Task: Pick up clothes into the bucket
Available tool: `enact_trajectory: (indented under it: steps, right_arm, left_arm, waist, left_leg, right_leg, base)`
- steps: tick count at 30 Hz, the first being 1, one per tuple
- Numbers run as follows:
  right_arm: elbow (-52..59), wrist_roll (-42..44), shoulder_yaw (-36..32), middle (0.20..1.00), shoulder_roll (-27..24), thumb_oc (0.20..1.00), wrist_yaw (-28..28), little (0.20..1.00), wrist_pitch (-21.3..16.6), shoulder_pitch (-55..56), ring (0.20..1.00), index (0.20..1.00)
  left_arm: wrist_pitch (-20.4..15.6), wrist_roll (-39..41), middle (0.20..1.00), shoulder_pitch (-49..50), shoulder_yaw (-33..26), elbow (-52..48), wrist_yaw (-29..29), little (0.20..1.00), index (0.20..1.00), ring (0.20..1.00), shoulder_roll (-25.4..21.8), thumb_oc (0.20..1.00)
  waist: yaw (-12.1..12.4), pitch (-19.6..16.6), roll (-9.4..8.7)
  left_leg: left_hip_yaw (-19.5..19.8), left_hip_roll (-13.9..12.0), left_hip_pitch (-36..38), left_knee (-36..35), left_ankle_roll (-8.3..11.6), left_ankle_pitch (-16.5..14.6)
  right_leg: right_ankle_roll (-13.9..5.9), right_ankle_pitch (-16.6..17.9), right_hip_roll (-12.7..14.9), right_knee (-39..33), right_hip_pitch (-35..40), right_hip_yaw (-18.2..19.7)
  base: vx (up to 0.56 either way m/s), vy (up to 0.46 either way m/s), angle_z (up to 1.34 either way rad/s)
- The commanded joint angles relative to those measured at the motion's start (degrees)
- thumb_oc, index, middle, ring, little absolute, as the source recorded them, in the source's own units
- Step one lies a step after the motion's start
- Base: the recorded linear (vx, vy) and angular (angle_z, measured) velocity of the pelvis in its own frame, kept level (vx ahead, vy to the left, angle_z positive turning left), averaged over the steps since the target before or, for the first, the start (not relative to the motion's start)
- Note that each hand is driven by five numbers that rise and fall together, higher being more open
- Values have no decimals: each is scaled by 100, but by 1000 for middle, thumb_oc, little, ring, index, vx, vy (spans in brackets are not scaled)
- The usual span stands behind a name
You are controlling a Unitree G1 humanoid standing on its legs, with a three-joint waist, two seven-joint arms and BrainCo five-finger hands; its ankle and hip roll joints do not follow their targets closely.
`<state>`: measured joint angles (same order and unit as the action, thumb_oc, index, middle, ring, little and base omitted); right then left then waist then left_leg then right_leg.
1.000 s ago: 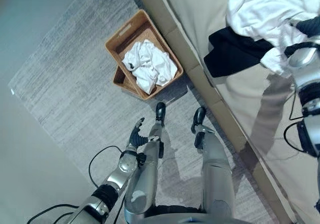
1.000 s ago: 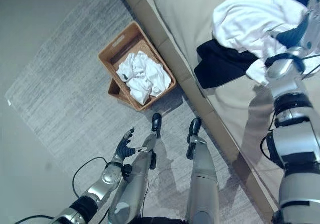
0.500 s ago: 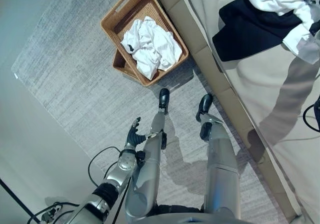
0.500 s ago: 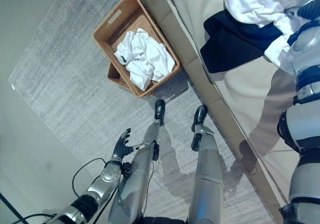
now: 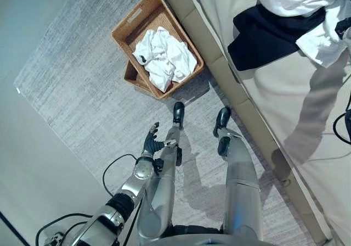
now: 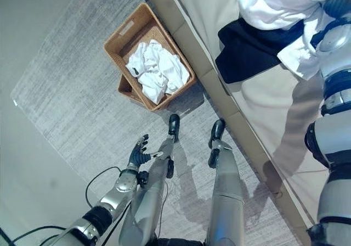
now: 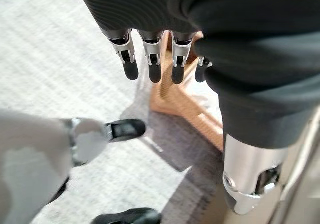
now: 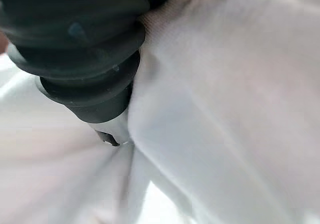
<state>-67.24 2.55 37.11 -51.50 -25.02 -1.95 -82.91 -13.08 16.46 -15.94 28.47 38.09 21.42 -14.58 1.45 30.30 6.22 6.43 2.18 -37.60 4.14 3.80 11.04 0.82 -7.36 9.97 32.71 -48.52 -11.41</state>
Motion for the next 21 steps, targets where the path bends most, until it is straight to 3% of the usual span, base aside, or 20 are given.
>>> enact_trajectory:
  steps: [1, 7, 13, 16, 21]
  right_arm:
    - [1231, 135, 141, 200, -624, 200, -625, 200, -426, -287, 200, 200]
    - [2114, 19, -177, 200, -867, 200, -658, 200, -496, -141, 200, 200]
    - [3063, -280, -822, 200, -1080, 200, -727, 200, -487, 477, 200, 200]
    - [3220, -344, -1003, 200, -1084, 200, -705, 200, -468, 709, 200, 200]
    - [3614, -593, -1404, 200, -1090, 200, -350, 200, -369, 1406, 200, 200]
  left_arm:
    - [-90, -375, 1000, 297, -211, 206, 43, 1000, 1000, 1000, -244, 1000]
    - [-95, -596, 1000, 580, -463, 244, -79, 1000, 1000, 1000, -509, 1000]
    - [-208, -612, 1000, 952, -813, -642, -350, 1000, 1000, 1000, -860, 1000]
    - [-210, -618, 1000, 1023, -854, -869, -411, 1000, 1000, 1000, -951, 1000]
    - [-260, -198, 1000, 1181, -1097, -2334, -971, 1000, 1000, 1000, -1320, 1000]
  waist:
    - [-211, -50, -394]
    - [-307, -64, -619]
    - [-360, -780, -770]
    - [-357, -882, -807]
    - [-385, -1554, -878]
  left_leg:
    - [146, -269, 763, 226, 124, -497]
    - [79, -313, 1779, 46, 115, -595]
    - [-86, -306, 2473, -86, 41, -801]
    - [-113, -310, 2604, -85, 26, -858]
    - [-251, -308, 3105, -126, 5, -1072]
  right_leg:
    - [-615, 233, 21, -639, 1108, 198]
    - [-694, 464, -106, -1257, 2333, 168]
    - [-795, 605, -178, -1836, 3208, 172]
    - [-806, 605, -185, -1916, 3357, 190]
    - [-869, 670, -233, -2438, 4018, 217]
  base:
    - [0, 47, -1]
    - [15, 50, -9]
    - [89, 60, -11]
    - [80, 42, -14]
    - [86, 60, -10]
